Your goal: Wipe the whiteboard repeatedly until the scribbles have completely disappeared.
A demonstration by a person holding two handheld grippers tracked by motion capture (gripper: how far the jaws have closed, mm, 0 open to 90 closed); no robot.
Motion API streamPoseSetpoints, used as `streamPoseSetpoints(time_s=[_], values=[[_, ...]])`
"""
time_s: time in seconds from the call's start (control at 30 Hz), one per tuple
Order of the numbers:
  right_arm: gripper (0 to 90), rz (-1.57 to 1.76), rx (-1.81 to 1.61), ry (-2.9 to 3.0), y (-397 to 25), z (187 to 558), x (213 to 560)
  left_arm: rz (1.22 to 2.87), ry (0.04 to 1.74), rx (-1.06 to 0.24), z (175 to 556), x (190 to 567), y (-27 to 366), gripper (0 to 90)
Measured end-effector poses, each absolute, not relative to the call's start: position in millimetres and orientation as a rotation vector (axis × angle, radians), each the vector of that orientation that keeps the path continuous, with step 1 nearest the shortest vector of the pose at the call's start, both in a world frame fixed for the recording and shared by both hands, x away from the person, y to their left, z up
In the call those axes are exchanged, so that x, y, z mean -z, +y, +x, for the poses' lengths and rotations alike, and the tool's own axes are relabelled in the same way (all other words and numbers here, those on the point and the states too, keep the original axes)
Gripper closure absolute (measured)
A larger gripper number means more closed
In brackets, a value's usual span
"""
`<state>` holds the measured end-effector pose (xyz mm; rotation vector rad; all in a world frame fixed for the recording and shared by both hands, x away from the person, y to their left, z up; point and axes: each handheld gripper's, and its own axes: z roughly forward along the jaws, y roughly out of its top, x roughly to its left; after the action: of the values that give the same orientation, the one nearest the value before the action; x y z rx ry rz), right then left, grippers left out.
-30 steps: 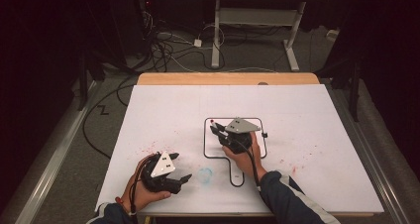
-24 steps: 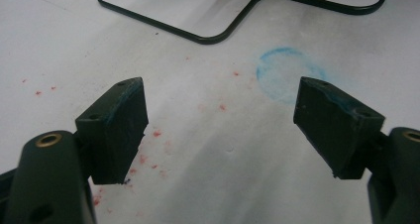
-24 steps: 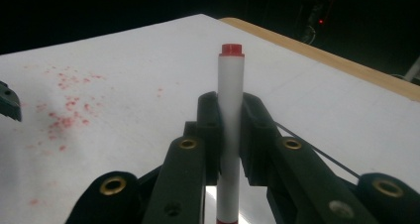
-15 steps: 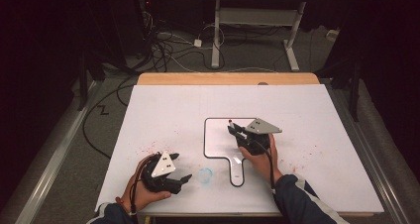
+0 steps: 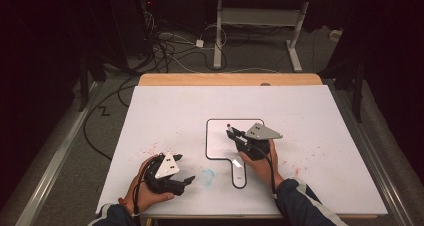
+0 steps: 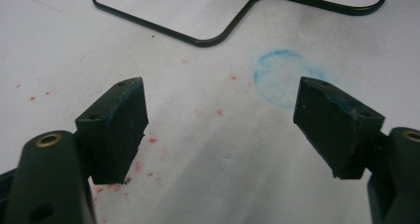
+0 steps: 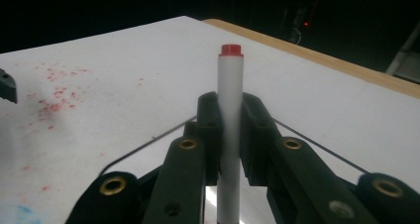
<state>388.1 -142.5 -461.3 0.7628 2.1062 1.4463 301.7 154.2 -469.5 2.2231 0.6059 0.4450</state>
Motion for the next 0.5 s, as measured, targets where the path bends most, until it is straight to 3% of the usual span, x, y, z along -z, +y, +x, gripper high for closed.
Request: streamPoseSetpoints(time_s=[0.5], values=[[82.1,0.784,-1.409,2.078,-146.8,396.5,461.9,2.222,0.608,-0.448,300.4,469.1,156.0,20.5]])
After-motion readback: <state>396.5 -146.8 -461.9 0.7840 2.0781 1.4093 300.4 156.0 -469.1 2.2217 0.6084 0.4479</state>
